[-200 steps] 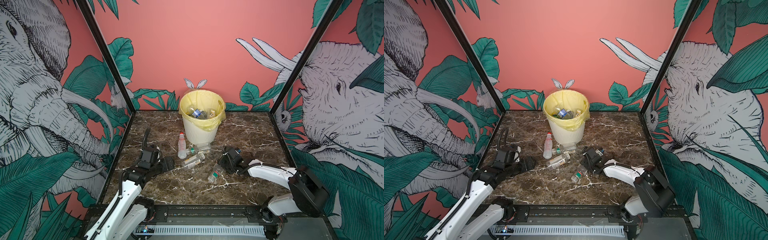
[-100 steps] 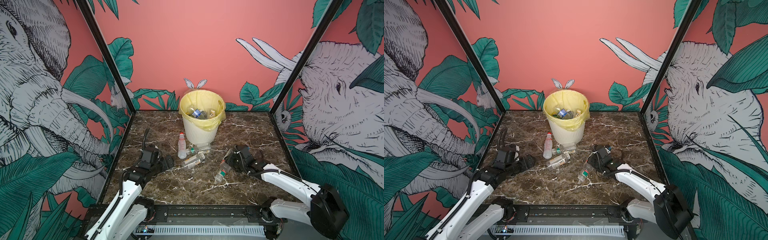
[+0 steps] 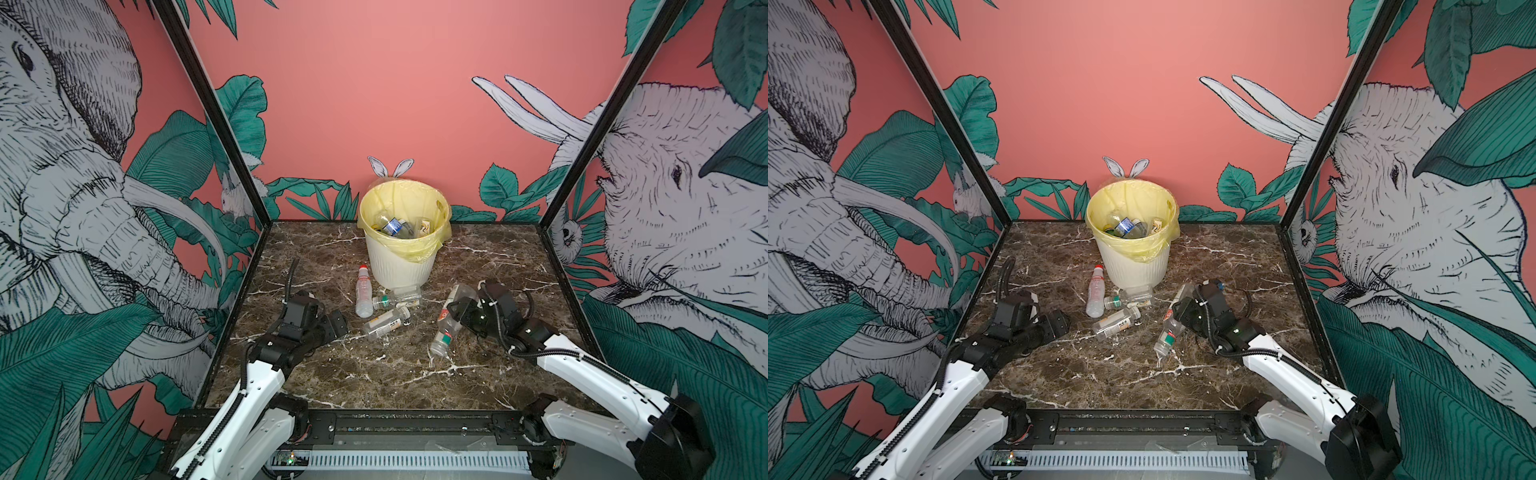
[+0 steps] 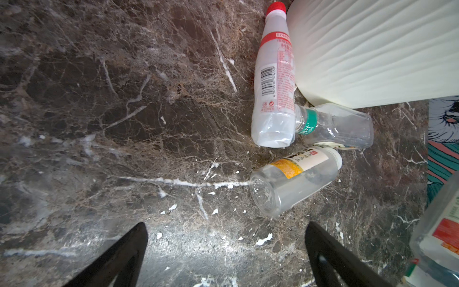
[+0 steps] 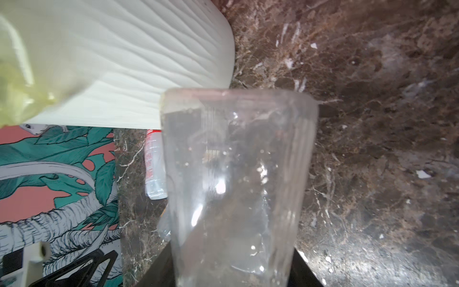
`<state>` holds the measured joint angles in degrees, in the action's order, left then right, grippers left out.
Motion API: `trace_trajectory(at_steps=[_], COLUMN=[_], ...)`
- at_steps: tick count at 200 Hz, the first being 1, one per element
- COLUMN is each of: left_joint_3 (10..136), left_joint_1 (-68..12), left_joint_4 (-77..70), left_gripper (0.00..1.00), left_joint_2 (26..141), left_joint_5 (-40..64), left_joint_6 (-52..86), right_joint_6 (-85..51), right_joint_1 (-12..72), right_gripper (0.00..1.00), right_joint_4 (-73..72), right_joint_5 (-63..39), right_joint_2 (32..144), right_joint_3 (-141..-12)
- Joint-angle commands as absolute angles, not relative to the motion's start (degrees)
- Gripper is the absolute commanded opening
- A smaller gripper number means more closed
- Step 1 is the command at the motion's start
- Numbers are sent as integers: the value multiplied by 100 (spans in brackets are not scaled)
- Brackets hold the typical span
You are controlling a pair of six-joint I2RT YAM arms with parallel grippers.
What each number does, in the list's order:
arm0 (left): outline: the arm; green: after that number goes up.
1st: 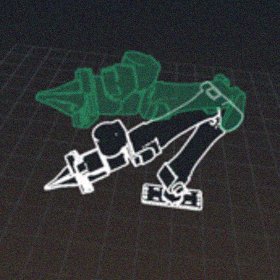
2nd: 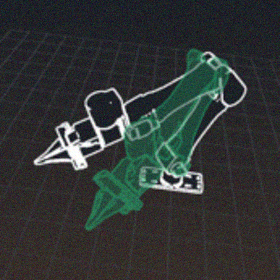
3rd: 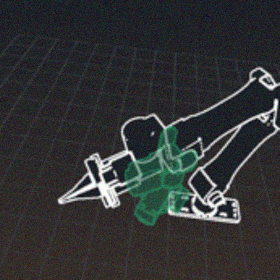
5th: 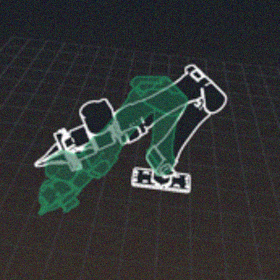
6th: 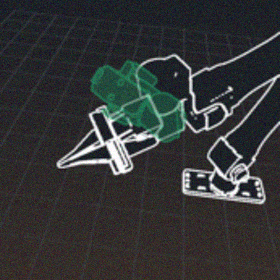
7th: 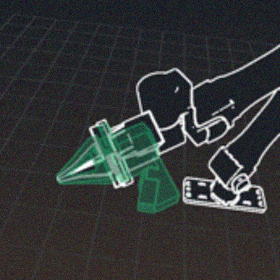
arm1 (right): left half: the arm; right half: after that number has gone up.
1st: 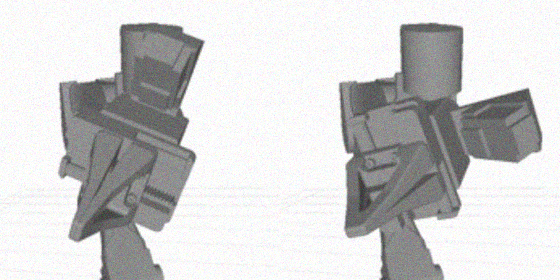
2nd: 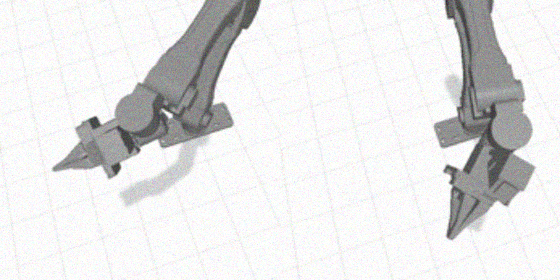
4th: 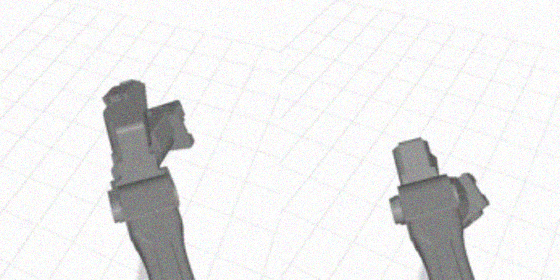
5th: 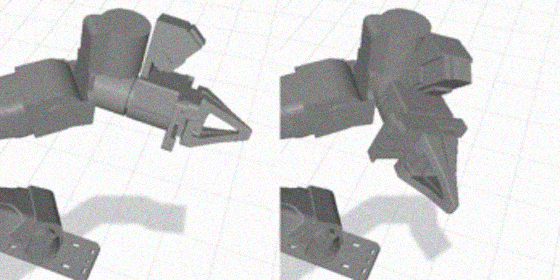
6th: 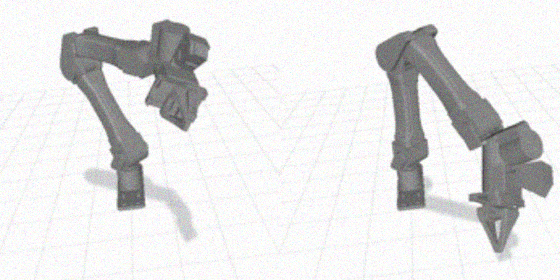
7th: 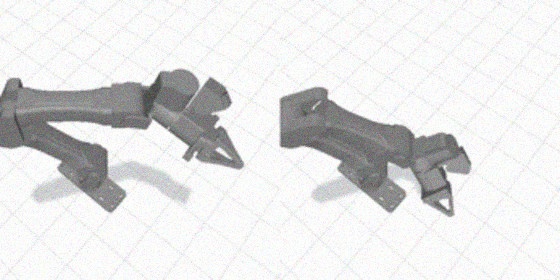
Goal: Throw the plastic bottles in the bin
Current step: Pick up the plastic bottle from the center of the table, then throw the plastic bottle into the trash bin.
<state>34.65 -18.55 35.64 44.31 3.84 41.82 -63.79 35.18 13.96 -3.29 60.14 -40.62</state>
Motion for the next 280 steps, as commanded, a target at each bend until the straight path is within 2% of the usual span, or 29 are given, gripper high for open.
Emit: trace_trajectory(at_steps=[1, 135, 231, 280], left_joint_3=[3377, 3297, 3439, 3444], left_joint_1=[-1819, -1819, -1824, -1820], left_joint_4=[3557, 3658, 3747, 3670], left_gripper=[99, 99, 99, 99], left_joint_2=[4316, 4210, 4250, 4373], left_joint_5=[282, 265, 111, 187], left_joint_6=[4210, 4175, 4044, 4067], right_joint_6=[-6116, -5713, -5490, -5120], right_joint_1=[3507, 3434, 3231, 3243], right_gripper=[52, 52, 53, 52], right_joint_4=[1088, 1057, 1204, 1283], right_joint_5=[-434, -538, -593, -736], right_joint_2=[5897, 6012, 5589, 6331], right_joint_3=[-4397, -5401, -5302, -6584])
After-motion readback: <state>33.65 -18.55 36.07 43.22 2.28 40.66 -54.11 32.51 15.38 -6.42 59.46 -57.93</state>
